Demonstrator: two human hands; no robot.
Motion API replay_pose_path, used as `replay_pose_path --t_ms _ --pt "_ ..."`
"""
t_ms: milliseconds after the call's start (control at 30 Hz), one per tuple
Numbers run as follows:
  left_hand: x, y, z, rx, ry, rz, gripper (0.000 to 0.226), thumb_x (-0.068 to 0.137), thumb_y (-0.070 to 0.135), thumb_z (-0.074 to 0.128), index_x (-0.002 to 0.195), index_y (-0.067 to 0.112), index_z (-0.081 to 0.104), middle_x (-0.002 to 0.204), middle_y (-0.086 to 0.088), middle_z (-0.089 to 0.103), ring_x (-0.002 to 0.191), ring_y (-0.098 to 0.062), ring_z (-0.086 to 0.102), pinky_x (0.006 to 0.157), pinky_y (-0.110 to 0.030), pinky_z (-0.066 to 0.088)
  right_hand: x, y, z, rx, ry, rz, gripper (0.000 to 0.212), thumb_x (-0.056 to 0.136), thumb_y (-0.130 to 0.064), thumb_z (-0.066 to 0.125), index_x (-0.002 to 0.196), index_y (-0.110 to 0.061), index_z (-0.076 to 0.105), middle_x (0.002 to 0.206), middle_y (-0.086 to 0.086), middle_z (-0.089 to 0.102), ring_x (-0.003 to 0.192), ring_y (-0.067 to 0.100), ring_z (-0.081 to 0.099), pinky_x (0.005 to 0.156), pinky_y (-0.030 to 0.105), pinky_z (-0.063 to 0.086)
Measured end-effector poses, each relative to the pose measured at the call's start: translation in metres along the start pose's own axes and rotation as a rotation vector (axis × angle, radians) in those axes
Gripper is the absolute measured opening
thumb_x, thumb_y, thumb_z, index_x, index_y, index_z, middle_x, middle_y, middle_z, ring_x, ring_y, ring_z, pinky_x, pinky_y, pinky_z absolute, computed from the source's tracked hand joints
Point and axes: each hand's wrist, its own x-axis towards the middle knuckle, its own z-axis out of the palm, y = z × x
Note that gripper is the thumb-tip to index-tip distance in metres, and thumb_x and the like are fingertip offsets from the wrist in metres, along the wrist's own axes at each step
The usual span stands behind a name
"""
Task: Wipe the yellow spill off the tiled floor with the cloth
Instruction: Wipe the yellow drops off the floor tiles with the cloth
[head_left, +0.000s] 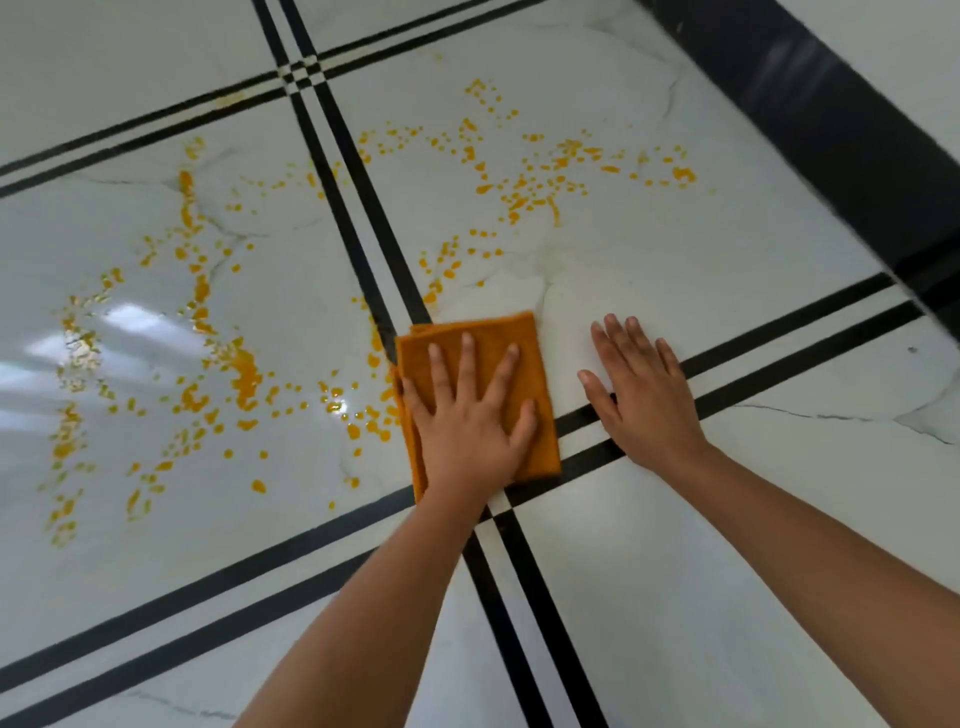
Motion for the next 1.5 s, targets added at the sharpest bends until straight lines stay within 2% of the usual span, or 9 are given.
replay_pose_path --t_ms 200,333,533,667,833,1000,1167,1367,1500 --pt "-0.006 -0.018 -0.018 -0.058 -0.107 0.137 0.063 0.086 0.062 0.014 0.146 0.041 0.017 0.157 0.006 0.010 0.145 -0.021 -0.002 0.110 -0.044 -0.008 0.001 -0.026 -0.010 -0.019 -0.088 -0.094 0.087 0.082 -0.064 -0.014 0.148 -0.015 0.015 0.157 0.003 0.013 0.145 0.018 0.006 0.114 0.035 0.001" --pt "0.006 -0.059 -0.050 0.089 -0.238 0.333 0.060 0.094 0.050 0.012 0.147 0.025 0.024 0.155 0.002 0.021 0.143 -0.016 0.013 0.113 -0.037 0.005 0.011 -0.048 -0.023 -0.139 -0.158 -0.382 0.068 0.093 -0.052 0.012 0.140 -0.011 0.039 0.146 0.010 0.040 0.137 0.025 0.034 0.110 0.041 0.021" --pt "-0.012 -0.122 -0.101 0.361 -0.395 0.597 0.059 0.097 0.044 0.008 0.149 0.018 0.015 0.157 -0.002 0.010 0.144 -0.019 0.006 0.115 -0.037 0.006 0.016 -0.102 -0.027 -0.125 -0.393 -0.387 0.066 0.095 -0.055 0.023 0.149 -0.025 0.000 0.159 0.001 -0.003 0.145 0.018 -0.005 0.116 0.039 0.003" --pt "-0.049 -0.159 -0.081 0.233 -0.175 0.377 0.056 0.096 0.038 0.018 0.132 0.012 0.052 0.137 -0.008 0.052 0.129 -0.025 0.045 0.103 -0.040 0.037 0.006 -0.137 0.009 -0.107 -0.277 -0.137 0.080 0.080 -0.074 0.008 0.146 -0.035 -0.010 0.157 0.008 -0.014 0.143 0.029 -0.018 0.113 0.053 -0.007" --pt "-0.104 -0.178 -0.048 -0.002 0.008 -0.108 0.056 0.091 0.034 0.030 0.137 0.003 0.042 0.144 -0.016 0.040 0.135 -0.029 0.034 0.106 -0.038 0.017 -0.012 -0.198 0.040 -0.049 -0.068 0.105 0.078 0.082 -0.071 0.018 0.147 -0.029 0.020 0.154 0.018 0.018 0.142 0.041 0.010 0.109 0.063 0.008" --pt "-0.119 -0.198 -0.044 -0.006 0.027 -0.131 0.058 0.093 0.035 0.027 0.143 0.006 0.031 0.149 -0.013 0.032 0.139 -0.021 0.019 0.109 -0.038 0.013 -0.031 -0.198 0.054 -0.140 -0.048 -0.170 0.070 0.086 -0.071 0.011 0.146 -0.037 0.019 0.153 0.011 0.026 0.141 0.035 0.021 0.108 0.060 0.016" --pt "-0.128 -0.211 -0.039 -0.008 -0.010 -0.183 0.059 0.097 0.039 0.019 0.143 0.005 0.030 0.150 -0.011 0.029 0.139 -0.022 0.021 0.110 -0.037 0.011 -0.001 -0.224 0.053 -0.055 -0.008 0.194 0.074 0.082 -0.068 0.002 0.148 -0.035 0.004 0.157 0.012 0.007 0.144 0.036 0.000 0.111 0.061 0.002" --pt "-0.129 -0.219 -0.036 -0.012 -0.010 -0.175 0.059 0.095 0.040 0.021 0.144 0.007 0.030 0.151 -0.011 0.028 0.139 -0.025 0.022 0.109 -0.036 0.008 -0.023 -0.215 0.057 -0.209 -0.095 -0.433 0.063 0.089 -0.066 0.001 0.146 -0.041 0.006 0.155 0.006 0.013 0.142 0.032 0.020 0.109 0.054 0.008" --pt "-0.132 -0.219 -0.036 -0.051 0.011 -0.176 0.060 0.094 0.040 0.022 0.145 0.008 0.027 0.152 -0.007 0.020 0.140 -0.024 0.019 0.110 -0.034 0.003 0.001 -0.204 0.049 -0.111 -0.066 0.036 0.068 0.081 -0.070 -0.003 0.143 -0.044 -0.013 0.158 0.002 -0.008 0.145 0.027 -0.009 0.112 0.054 -0.002"
